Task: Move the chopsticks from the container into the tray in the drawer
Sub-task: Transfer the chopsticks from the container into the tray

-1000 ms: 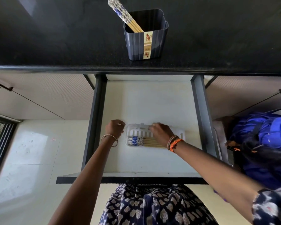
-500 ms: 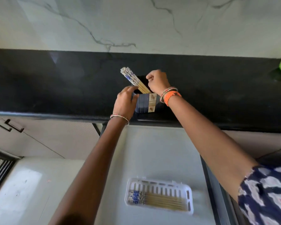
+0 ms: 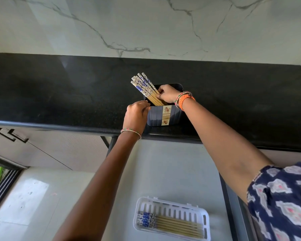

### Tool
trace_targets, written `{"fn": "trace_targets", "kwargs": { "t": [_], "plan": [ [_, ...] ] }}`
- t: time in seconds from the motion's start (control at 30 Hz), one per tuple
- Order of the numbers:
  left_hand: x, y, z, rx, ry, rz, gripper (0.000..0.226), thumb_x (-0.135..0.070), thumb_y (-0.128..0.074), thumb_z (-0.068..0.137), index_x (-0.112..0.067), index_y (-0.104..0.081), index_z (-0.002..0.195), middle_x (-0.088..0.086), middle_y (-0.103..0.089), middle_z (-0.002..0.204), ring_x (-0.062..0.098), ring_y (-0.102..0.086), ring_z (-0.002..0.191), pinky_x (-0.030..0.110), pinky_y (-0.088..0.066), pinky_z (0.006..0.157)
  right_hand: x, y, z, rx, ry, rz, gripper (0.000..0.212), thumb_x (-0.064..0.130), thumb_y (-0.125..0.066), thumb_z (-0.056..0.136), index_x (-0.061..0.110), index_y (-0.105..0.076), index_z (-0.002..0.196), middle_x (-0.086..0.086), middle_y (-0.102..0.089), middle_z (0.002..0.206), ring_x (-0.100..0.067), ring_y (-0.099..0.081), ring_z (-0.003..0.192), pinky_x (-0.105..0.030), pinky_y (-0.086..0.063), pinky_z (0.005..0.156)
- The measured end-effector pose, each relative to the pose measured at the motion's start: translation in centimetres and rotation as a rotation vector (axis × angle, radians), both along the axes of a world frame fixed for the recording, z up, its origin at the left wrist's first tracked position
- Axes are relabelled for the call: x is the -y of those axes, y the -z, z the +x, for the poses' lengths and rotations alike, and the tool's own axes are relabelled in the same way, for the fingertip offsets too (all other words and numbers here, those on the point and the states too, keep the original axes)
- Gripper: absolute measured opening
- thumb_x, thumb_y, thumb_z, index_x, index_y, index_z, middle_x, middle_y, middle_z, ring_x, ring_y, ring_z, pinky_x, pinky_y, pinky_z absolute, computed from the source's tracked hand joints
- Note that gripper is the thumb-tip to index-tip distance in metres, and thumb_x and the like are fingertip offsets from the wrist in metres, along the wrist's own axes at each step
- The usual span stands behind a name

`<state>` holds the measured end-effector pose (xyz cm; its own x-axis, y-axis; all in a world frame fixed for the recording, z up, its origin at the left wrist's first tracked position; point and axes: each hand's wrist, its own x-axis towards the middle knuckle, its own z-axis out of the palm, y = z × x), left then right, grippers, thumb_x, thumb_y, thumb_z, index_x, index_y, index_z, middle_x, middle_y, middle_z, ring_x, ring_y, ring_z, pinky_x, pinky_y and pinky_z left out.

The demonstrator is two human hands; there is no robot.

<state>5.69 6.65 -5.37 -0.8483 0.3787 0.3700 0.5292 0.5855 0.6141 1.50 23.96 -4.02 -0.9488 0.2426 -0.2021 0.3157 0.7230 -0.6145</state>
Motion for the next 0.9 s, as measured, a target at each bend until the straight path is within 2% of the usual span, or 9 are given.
{"fn": "trace_targets", "kwargs": {
  "t": [0.2,0.27,0.37,0.47,0.53,0.63,0.77,0.83,0.9],
  "plan": [
    [0.1,-0.2,-0.2,0.018,0.018,-0.048,0.028,-0.015,-0.055,0.091,-0.004,-0.065,0.113,0.013,-0.066,0.12,0.023,-0.064,0.107,0.025,-0.048,0.091,0.6,-0.1,0.9,-0.245,0.07,0.027,0.015,0.011,-0.063,0.088,0.002,-0.062,0.101,-0.016,-0.072,0.098,-0.028,-0.067,0.093,-0.027,-0.047,0.076],
    [0.3,-0.3,0.0,0.021,0.038,-0.064,0.029,-0.016,-0.054,0.091,-0.004,-0.064,0.115,0.012,-0.065,0.122,0.023,-0.065,0.106,0.031,-0.052,0.092,0.8,-0.8,1.3,-0.349,0.099,0.018,0.012,0.01,-0.062,0.088,0.003,-0.062,0.098,-0.014,-0.073,0.094,-0.027,-0.069,0.09,-0.029,-0.051,0.075],
    [1.1,-0.4,0.8,-0.022,0.044,-0.007,0.025,-0.01,-0.053,0.091,-0.006,-0.065,0.111,0.012,-0.068,0.115,0.023,-0.066,0.1,0.026,-0.052,0.084,1.4,-3.0,2.5,-0.525,0.102,-0.022,0.008,0.005,-0.061,0.088,0.003,-0.061,0.095,-0.012,-0.074,0.094,-0.024,-0.07,0.09,-0.042,-0.058,0.082],
    [2.3,-0.3,1.8,-0.016,0.004,0.094,0.024,-0.003,-0.05,0.088,-0.007,-0.067,0.106,0.012,-0.071,0.104,0.021,-0.067,0.091,0.021,-0.05,0.076,2.7,-5.8,5.0,-0.704,0.054,-0.005,0.005,0.003,-0.059,0.089,0.004,-0.061,0.094,-0.01,-0.074,0.093,-0.02,-0.071,0.088,-0.04,-0.059,0.078],
    [3.3,0.2,2.5,0.05,-0.031,0.134,0.027,0.0,-0.049,0.087,-0.007,-0.067,0.106,0.011,-0.071,0.103,0.018,-0.066,0.089,0.018,-0.047,0.077,3.9,-6.9,7.5,-0.8,0.021,0.077,0.006,0.005,-0.058,0.09,0.006,-0.06,0.095,-0.008,-0.074,0.088,-0.019,-0.071,0.078,-0.037,-0.059,0.066],
    [5.1,1.8,3.9,0.172,-0.069,0.164,0.031,0.004,-0.046,0.085,-0.006,-0.068,0.104,0.011,-0.072,0.103,0.018,-0.066,0.092,0.018,-0.045,0.082,5.9,-6.3,12.1,-0.921,-0.029,0.254,0.013,0.005,-0.057,0.089,0.01,-0.065,0.098,0.001,-0.07,0.076,-0.011,-0.058,0.058,-0.028,-0.043,0.048],
    [7.5,5.5,6.3,0.36,-0.087,0.144,0.027,0.006,-0.049,0.084,-0.002,-0.07,0.097,0.014,-0.073,0.099,0.025,-0.068,0.094,0.028,-0.051,0.09,8.4,-1.2,18.6,-0.859,-0.099,0.388,0.021,-0.001,-0.058,0.084,0.009,-0.071,0.099,-0.008,-0.075,0.084,-0.023,-0.069,0.075,-0.026,-0.052,0.06],
    [8.7,8.1,8.2,0.484,-0.086,0.075,0.026,0.006,-0.047,0.085,-0.001,-0.071,0.093,0.017,-0.072,0.098,0.029,-0.068,0.094,0.035,-0.052,0.093,9.4,2.5,21.9,-0.716,-0.128,0.41,0.026,-0.005,-0.061,0.08,0.01,-0.072,0.098,-0.007,-0.075,0.086,-0.026,-0.071,0.08,-0.03,-0.055,0.063],
    [9.7,11.0,10.5,0.565,-0.063,-0.078,0.021,0.0,-0.051,0.085,-0.002,-0.072,0.09,0.017,-0.072,0.099,0.03,-0.067,0.096,0.031,-0.049,0.088,10.2,6.2,25.1,-0.557,-0.15,0.381,0.03,-0.008,-0.062,0.077,0.011,-0.072,0.099,-0.007,-0.076,0.086,-0.029,-0.071,0.081,-0.034,-0.058,0.062]
  ]
}}
